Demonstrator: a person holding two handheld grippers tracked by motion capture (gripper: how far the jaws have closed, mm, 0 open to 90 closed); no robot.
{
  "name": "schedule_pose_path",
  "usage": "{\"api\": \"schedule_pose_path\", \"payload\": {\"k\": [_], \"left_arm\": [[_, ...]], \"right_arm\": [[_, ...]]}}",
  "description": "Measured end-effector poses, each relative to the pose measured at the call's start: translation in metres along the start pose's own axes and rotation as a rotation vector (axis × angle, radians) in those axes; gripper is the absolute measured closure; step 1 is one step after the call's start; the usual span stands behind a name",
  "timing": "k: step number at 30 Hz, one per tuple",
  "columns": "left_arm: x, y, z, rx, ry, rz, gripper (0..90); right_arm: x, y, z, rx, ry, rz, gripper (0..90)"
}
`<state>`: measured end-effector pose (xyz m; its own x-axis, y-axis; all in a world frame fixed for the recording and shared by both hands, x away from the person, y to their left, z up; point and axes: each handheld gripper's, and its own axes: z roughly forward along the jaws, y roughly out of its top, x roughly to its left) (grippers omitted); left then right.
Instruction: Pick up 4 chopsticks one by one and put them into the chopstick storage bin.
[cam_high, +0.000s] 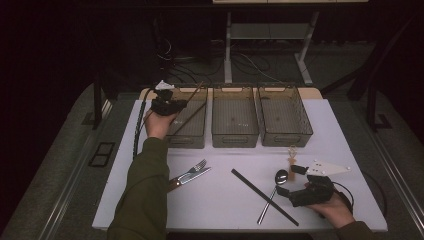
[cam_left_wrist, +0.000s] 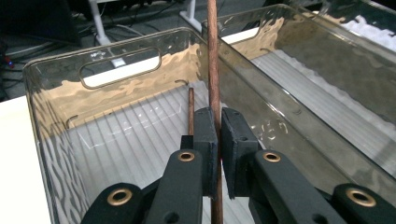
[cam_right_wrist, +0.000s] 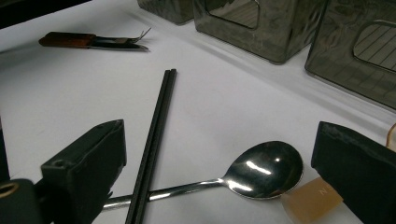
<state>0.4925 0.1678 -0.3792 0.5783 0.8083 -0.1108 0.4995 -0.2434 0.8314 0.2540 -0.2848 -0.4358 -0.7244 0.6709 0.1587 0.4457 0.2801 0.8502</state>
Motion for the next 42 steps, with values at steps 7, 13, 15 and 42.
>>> {"api": "schedule_pose_path", "payload": {"k": [7,13,15,42], "left_arm": [[0.001,0.0,0.0,0.0,0.007,-0.002,79.8],[-0.001,0.001,-0.002,-0.001,0.008,0.013,76.3],[-0.002,0.002,-0.004,0.003,0.001,0.025,73.9],[-0.044,-0.003,-0.037,0.04,-0.189,0.128,43.9]], "right_arm": [[0.0,0.0,0.0,0.001,-0.001,-0.002,3.4],[0.0,0.0,0.0,0.001,-0.001,-0.003,3.4],[0.0,0.0,0.0,0.001,-0.001,-0.001,3.4],[0.002,0.0,0.002,0.006,-0.007,-0.008,3.4]]}}
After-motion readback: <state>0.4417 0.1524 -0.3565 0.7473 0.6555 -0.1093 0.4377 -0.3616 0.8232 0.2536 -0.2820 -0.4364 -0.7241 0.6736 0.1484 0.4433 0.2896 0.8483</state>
